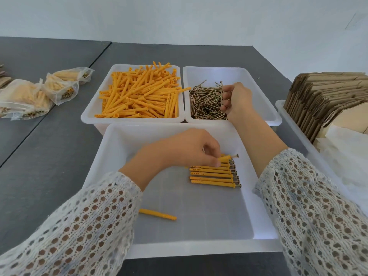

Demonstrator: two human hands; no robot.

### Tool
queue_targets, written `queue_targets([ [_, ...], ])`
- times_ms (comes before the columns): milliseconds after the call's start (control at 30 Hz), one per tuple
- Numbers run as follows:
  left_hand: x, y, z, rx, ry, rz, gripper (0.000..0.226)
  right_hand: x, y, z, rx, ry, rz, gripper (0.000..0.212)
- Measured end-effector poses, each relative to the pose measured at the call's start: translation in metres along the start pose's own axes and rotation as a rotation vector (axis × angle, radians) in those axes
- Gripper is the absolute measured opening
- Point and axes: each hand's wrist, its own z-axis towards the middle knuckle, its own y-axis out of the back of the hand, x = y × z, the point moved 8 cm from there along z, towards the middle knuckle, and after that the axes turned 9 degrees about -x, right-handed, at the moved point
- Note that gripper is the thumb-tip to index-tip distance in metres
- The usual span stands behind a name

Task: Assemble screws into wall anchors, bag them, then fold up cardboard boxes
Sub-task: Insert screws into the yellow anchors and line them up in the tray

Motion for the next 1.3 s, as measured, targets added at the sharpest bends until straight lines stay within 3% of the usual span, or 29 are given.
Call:
queue_targets([
  [167, -0.009, -0.038, 0.000, 0.076, -0.064, 0.349, 0.012, 0.003, -0.004, 0.002, 0.003, 0.098, -0.114, 0.031],
  [567, -0.026, -0.064, -0.007, 0.012, -0.183, 0.623, 0.016, 0.002, -0.007, 0.007, 0.000, 0.120, -0.168, 0.032],
  [1300, -0.025, -0.065, -0.004, -0.086, -0.175, 0.634, 0.021, 0.003, -0.010, 0.005, 0.021, 0.151, -0.221, 0.033],
])
